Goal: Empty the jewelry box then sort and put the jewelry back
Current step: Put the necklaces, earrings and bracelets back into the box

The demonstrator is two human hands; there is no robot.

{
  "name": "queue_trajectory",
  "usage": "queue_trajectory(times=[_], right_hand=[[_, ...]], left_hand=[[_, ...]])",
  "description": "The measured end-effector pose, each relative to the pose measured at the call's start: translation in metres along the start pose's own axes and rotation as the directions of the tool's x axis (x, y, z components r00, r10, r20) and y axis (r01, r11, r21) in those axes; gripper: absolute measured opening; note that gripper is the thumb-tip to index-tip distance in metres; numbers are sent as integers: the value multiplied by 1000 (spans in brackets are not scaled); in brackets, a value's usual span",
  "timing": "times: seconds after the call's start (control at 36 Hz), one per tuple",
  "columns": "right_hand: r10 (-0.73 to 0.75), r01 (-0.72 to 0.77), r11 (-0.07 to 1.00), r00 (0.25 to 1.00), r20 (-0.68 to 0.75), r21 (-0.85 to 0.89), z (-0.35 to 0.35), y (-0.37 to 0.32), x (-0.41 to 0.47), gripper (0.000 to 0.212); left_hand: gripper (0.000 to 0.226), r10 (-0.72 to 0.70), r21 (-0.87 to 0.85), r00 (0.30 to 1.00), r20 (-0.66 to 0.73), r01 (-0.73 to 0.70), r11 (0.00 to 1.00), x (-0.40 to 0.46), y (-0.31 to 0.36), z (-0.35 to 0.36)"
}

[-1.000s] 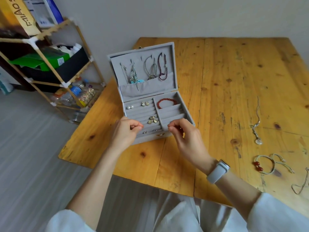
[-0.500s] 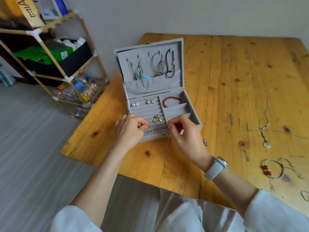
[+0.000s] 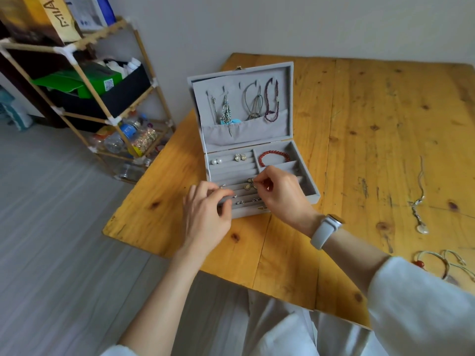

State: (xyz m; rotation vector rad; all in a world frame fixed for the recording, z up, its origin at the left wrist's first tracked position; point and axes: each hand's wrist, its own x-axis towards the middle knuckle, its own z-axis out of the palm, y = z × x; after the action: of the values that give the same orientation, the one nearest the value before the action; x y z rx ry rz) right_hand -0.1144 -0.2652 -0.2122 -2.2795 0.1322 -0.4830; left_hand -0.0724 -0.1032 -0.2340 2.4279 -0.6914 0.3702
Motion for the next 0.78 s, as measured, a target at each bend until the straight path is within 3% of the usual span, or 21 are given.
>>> queue_trajectory(times=[0.11, 0.25, 0.78], right_hand=[[-17, 29, 996, 991, 129, -88, 7, -2, 8, 11], [-46, 74, 988, 979, 198, -138, 15, -3, 9, 11], [-175, 209, 953, 971, 165, -217, 22, 2, 7, 11]], left_hand=[[38, -43, -7, 997, -66, 43, 999, -15, -1, 4], [55, -120, 84, 993, -6, 120, 989, -20, -2, 10], [66, -187, 81, 982, -10, 187, 979, -22, -2, 14]])
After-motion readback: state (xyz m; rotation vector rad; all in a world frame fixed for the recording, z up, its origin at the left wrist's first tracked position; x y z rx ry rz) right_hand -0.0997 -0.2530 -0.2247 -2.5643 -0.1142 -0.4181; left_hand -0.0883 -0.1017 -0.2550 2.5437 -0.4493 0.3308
